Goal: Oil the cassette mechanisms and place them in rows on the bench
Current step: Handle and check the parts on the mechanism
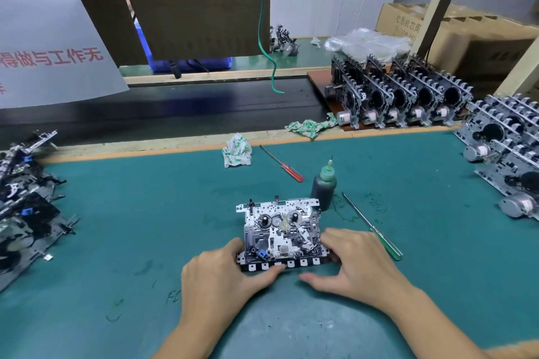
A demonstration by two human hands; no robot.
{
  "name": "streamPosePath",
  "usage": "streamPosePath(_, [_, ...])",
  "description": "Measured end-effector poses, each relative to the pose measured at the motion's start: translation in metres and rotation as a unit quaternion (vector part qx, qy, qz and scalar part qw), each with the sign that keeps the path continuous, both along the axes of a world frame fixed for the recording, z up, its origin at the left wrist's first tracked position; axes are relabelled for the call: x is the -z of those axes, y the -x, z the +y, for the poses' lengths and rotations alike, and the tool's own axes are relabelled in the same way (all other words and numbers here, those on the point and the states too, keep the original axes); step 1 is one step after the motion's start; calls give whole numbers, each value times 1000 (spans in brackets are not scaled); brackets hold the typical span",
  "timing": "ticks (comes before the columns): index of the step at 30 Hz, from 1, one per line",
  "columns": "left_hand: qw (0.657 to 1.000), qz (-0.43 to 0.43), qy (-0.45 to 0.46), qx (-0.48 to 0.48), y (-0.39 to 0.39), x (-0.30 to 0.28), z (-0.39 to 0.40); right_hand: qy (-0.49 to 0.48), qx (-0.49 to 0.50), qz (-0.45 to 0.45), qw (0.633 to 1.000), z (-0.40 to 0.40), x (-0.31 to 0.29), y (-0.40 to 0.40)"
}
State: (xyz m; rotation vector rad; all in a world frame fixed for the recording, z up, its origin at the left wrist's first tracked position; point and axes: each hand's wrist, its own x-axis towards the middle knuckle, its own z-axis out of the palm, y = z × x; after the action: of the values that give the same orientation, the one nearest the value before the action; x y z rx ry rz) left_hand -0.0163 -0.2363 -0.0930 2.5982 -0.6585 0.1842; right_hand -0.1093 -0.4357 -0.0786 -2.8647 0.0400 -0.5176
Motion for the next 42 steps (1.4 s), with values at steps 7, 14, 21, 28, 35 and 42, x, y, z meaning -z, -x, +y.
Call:
streamPosePath(7, [998,53,5,-17,2,-4,-1,-21,-2,-3,1000,1,0,-1])
streamPosePath(14, [999,33,10,-16,0,-4,-2,-14,-12,-18,1000,2,1,-1])
streamPosePath(21, [998,-3,12,61,-3,-3,2,-18,-9,-38,999,2,3,-2])
streamPosePath(28, [998,-25,17,60,1,-5,2,-12,-16,-44,999,2,3,-2])
streamPosePath(35, [995,-83,22,58,-1,-5,1,-21,-14,-30,999,2,3,-2])
streamPosePath(42, [992,-90,30,83,-5,-4,1,-19,-9,-1,1000,2,2,0])
